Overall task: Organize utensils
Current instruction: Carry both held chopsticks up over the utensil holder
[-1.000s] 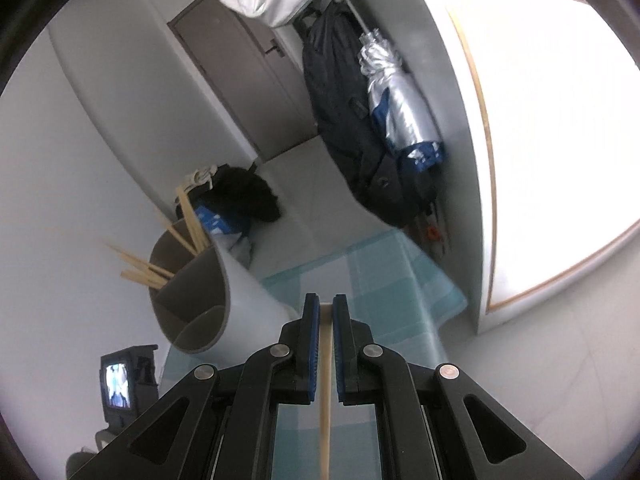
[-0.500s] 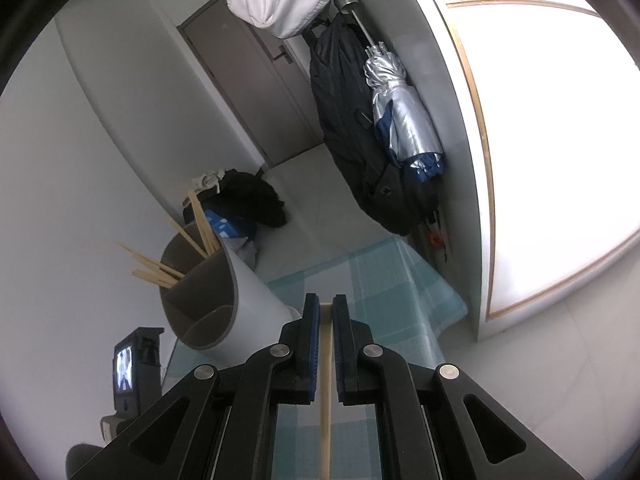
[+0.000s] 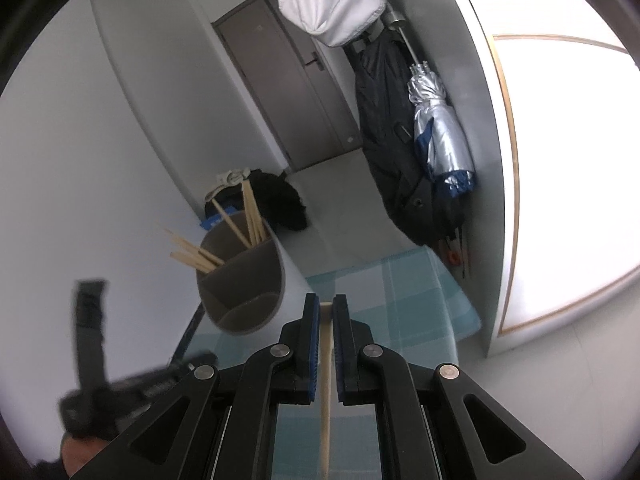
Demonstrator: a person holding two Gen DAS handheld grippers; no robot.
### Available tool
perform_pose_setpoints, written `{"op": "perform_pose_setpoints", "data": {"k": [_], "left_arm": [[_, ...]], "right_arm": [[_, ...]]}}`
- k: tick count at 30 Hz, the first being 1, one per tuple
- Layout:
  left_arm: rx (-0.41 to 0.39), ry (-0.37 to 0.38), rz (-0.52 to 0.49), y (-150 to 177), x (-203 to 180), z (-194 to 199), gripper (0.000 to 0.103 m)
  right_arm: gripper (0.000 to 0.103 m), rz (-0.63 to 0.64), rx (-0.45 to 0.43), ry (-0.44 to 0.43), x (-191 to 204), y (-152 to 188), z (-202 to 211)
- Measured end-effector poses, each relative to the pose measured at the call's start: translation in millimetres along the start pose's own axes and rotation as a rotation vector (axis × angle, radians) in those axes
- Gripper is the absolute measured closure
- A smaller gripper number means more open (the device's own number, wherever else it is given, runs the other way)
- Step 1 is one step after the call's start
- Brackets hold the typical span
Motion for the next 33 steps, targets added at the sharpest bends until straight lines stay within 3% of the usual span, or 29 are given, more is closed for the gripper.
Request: {"op": "perform_pose_setpoints", "data": {"k": [9, 14, 33], "left_arm": [[-0.11, 0.13, -0.027, -8.6, -10.3, 41.2, 0.102], [-0.162, 0.153, -0.078, -7.5, -16.9, 50.9, 0.102], [-0.155, 0.171, -0.136, -8.1, -13.3, 62.1, 0.102]], "right_arm": [[0.097, 0.032, -0.033, -0.009, 12.8, -1.7, 11.1], [0.097, 0.032, -0.034, -0.026, 25.7, -5.9, 17.6], [0.097, 0.131, -0.031, 0.004, 59.0, -1.0, 32.6]]}}
Point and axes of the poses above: each gripper's, at about its wrist camera, not at the fingertips, and z roughly against the way its jaws point, x to its left, y to its underside, the point moved 7 cm from there along -z, roughly the way its jaws point, and after that the axes turned 13 degrees about z, right-handed, at the moved point
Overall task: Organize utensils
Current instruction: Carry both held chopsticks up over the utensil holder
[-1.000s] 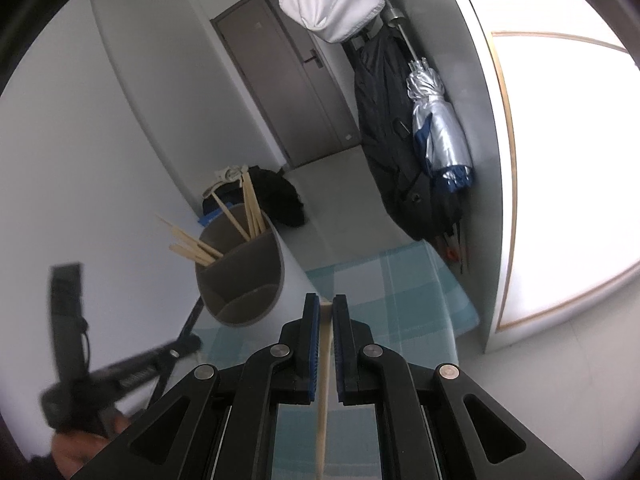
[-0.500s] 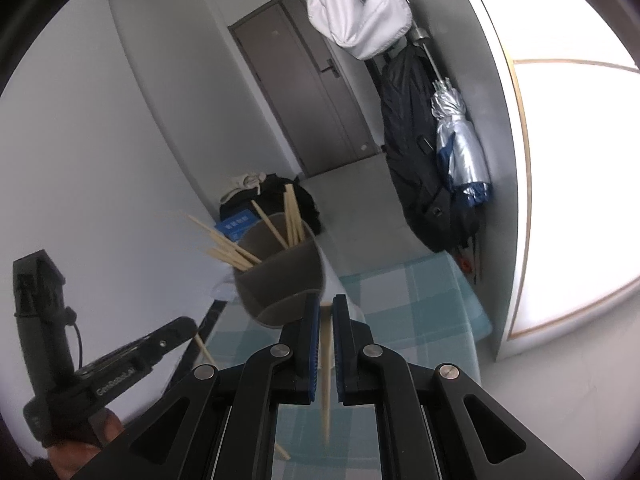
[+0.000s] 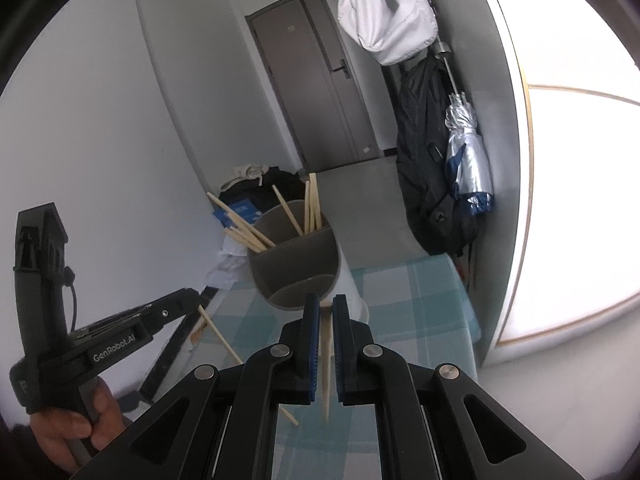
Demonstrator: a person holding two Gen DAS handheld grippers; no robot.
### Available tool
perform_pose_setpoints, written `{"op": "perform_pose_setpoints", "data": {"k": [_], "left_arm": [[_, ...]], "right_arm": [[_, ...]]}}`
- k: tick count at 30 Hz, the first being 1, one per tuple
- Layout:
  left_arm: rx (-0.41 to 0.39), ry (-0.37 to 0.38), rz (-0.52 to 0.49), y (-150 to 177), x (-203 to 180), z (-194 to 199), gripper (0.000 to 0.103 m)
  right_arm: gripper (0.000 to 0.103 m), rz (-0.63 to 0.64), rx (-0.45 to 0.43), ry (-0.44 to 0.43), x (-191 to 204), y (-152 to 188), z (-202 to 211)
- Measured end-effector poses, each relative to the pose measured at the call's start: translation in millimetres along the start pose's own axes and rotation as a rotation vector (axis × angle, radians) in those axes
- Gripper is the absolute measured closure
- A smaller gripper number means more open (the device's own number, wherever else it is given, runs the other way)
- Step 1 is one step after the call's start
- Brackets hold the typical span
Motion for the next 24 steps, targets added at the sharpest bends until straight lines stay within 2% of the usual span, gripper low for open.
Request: {"op": "perform_pose_setpoints", "data": {"k": [2, 11, 14, 24], "left_arm": [[-0.005, -0.025, -0.023, 0.9, -0.8, 0.3, 0.102], [0.032, 0.016, -0.007, -1.7, -3.1, 8.6, 0.102], [0.017, 0.025, -0.033, -5.0, -9.9, 14.5, 0.102], [0.016, 0.067, -0.051, -34.5, -37.3, 33.9, 0.103]], "right_arm": [[0.097, 0.014, 0.001, 0.003, 3.8, -0.3, 1.7], [0.097, 0.054, -0.016, 0.01, 16.5, -4.4, 10.1], [0.097, 0.057, -0.026, 0.01, 18.4, -9.9, 13.1], [0.097, 0.069, -0.054, 0.017, 20.1, -40.0, 10.5]]}}
Point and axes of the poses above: each gripper's, at about its wrist camera, not at the fingertips, and z roughly against the way its jaws point, x to its left, y to its underside, the point moved 7 cm from there along -z, roughly the way its jaws point, and after that the axes turned 13 degrees about z, right-handed, at the moved point
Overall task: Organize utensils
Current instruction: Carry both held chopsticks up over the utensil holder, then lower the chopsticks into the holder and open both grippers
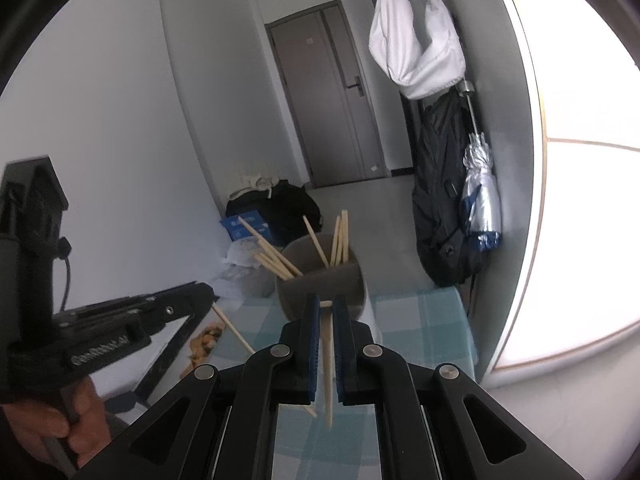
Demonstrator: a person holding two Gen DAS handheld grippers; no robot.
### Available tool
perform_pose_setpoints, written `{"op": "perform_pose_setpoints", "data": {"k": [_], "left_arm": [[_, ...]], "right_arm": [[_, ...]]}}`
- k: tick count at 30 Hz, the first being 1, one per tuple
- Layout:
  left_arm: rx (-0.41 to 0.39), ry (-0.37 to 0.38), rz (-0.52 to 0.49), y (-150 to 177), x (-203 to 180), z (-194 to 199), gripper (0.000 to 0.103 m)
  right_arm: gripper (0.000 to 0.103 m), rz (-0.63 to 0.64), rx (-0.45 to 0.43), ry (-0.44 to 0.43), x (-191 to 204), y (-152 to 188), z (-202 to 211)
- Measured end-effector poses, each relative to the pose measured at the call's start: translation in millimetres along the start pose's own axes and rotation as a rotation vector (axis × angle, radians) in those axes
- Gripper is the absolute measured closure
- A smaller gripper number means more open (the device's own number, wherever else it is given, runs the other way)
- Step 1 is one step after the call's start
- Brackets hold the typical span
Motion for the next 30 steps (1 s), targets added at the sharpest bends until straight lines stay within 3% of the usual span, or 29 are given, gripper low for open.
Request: {"op": "perform_pose_setpoints", "data": {"k": [9, 18, 30], "left_arm": [[-0.058, 0.039, -0.023, -47.3, -13.8, 17.6, 0.102], [-0.083, 0.038, -0.008, -86.8, -5.4, 5.9, 0.102], [-0.132, 0.015, 0.009, -133.6, 17.7, -14.1, 0.102]], "right_arm": [[0.097, 0.045, -0.052, 0.008, -4.2, -50.3, 4.7], [0.097, 0.101, -0.096, 0.014, -5.4, -111.9, -2.8], [0.097, 0.124, -0.121, -0.007, -14.2, -168.6, -57.9]]}}
Point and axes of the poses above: each gripper's, at about its wrist camera, not at the fingertips, and z roughly against the way its jaws point, x to its left, y to its underside, the point moved 7 cm from there along -z, roughly the way its jaws point, and after that the axes turned 13 degrees about z, right-handed, at the moved point
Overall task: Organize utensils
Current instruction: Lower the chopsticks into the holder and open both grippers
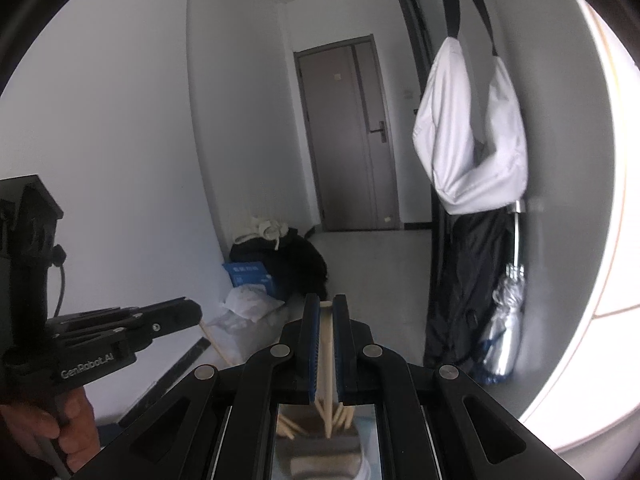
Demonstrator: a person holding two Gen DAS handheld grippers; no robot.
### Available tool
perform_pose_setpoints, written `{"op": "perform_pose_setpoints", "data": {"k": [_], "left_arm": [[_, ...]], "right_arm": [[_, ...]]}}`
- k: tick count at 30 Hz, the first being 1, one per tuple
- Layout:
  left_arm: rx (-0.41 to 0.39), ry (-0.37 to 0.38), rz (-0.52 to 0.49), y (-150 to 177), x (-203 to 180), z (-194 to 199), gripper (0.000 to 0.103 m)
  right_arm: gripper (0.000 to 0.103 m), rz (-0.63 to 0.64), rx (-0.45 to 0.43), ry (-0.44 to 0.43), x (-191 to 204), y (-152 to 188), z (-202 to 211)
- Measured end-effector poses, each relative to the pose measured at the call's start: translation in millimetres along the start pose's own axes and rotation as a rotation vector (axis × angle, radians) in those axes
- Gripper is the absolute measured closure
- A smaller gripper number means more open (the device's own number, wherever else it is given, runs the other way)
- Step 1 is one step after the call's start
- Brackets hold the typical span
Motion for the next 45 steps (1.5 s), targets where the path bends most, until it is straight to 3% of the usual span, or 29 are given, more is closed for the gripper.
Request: {"op": "perform_pose_setpoints", "data": {"k": [8, 17, 31, 45], "left_arm": [[0.049, 0.027, 0.062, 9.6, 18.6, -26.6, 0.102], [0.085, 0.033, 0.011, 30.0, 18.0, -43.7, 0.103], [0.197, 0.016, -0.004, 71.1, 29.8, -68.7, 0.103], [0.308, 0.027, 0.014, 96.1, 33.5, -85.5, 0.103]], "right_arm": [[0.097, -0.013, 0.041, -0.01, -3.7, 10.8, -47.0], [0.097, -0.016, 0.129, -0.065, -1.1, 42.9, -84.3], [0.097, -0.021, 0.306, -0.141, 19.8, 117.2, -117.7], [0.097, -0.023, 0.398, -0.197, 25.6, 136.5, -127.4]]}}
Point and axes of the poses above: each gripper's, at about its wrist camera, not at the fingertips, and z roughly against the way its jaws point, x to its left, y to its underside, the point moved 7 cm from there along -z, roughly the way its jaws point, and after that the axes turned 13 degrees about z, right-handed, at the moved point
